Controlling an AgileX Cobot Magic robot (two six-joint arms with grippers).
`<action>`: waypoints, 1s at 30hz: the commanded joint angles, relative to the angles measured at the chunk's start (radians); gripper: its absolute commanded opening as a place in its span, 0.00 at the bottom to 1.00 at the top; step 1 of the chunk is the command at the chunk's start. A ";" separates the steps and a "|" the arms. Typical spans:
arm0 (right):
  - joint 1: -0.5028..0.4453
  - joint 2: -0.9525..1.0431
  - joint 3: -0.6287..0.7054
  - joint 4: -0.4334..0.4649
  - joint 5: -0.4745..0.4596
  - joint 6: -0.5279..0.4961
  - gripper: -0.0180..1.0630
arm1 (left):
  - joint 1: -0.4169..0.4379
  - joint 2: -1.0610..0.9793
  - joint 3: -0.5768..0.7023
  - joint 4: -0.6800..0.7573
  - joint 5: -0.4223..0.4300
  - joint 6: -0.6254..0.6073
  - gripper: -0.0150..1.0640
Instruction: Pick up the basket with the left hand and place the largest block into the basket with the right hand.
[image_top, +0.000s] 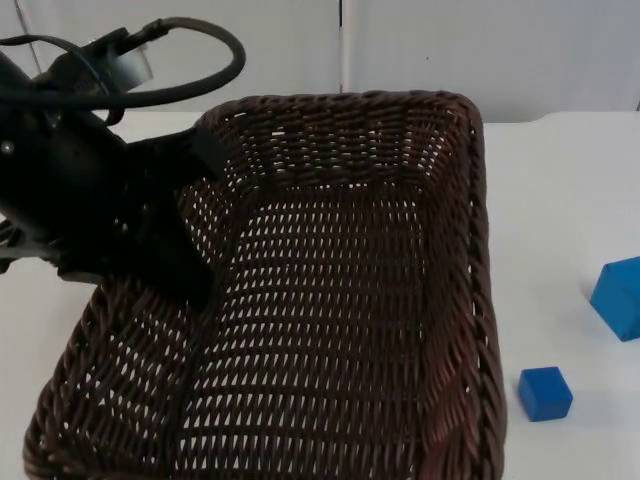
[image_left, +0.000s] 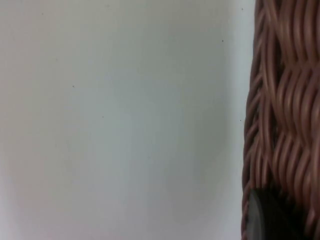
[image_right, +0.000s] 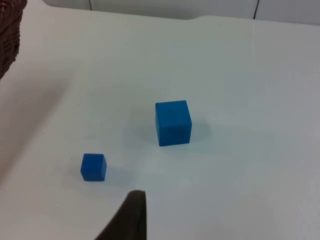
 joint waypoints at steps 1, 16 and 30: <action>-0.008 -0.004 0.000 0.004 -0.006 0.001 0.99 | -0.003 -0.014 0.002 -0.042 0.001 -0.002 0.01; -0.008 -0.004 0.000 0.002 -0.006 0.001 0.99 | -0.003 -0.014 0.002 -0.019 -0.005 0.059 0.01; -0.006 -0.004 0.000 0.002 -0.006 0.001 0.99 | -0.003 -0.014 0.002 -0.027 -0.004 0.059 0.01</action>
